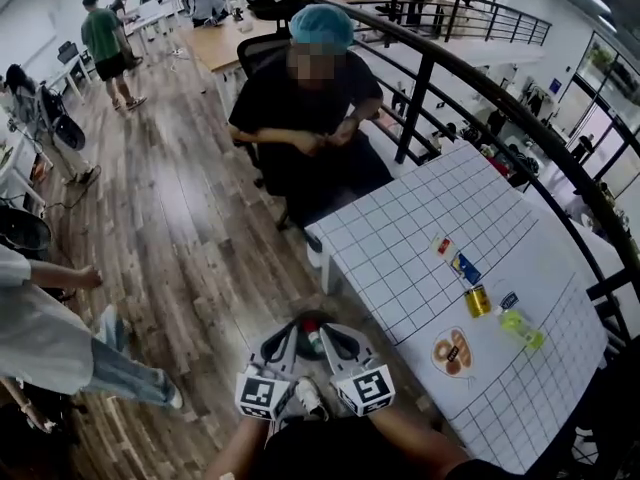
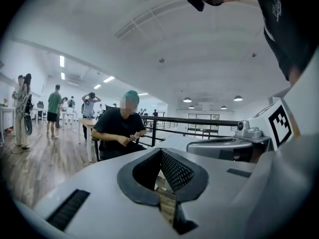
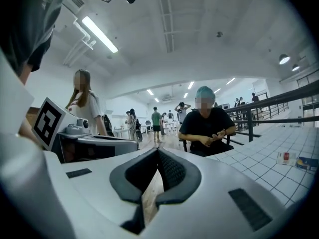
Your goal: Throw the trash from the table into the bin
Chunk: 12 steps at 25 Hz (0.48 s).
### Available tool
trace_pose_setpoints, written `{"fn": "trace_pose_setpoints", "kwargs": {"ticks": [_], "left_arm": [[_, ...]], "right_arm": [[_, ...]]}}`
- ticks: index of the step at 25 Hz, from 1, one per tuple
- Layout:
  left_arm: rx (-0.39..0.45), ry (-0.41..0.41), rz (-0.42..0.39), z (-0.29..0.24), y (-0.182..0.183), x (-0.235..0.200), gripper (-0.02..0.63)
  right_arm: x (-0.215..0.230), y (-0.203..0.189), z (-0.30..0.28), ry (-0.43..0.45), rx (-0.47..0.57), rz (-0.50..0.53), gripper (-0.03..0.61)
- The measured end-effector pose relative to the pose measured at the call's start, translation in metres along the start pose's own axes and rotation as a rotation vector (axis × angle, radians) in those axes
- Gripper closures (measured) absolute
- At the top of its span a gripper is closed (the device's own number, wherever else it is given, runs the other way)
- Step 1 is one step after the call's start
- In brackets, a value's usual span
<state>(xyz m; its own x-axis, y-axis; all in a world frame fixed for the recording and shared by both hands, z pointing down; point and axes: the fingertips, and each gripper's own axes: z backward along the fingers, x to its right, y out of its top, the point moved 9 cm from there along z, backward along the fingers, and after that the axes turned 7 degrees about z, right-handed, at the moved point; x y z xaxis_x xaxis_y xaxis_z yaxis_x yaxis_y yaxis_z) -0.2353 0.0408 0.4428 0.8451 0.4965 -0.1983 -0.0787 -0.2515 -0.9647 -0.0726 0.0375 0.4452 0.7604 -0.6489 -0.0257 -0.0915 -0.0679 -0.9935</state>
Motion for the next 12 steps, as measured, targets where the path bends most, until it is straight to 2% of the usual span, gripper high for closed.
{"fn": "trace_pose_setpoints", "kwargs": {"ticks": [12], "left_arm": [[0.078,0.05,-0.05,0.009,0.032,0.019,0.592]], "right_arm": [[-0.001,0.037,0.005,0.042,0.084,0.087,0.554]]}}
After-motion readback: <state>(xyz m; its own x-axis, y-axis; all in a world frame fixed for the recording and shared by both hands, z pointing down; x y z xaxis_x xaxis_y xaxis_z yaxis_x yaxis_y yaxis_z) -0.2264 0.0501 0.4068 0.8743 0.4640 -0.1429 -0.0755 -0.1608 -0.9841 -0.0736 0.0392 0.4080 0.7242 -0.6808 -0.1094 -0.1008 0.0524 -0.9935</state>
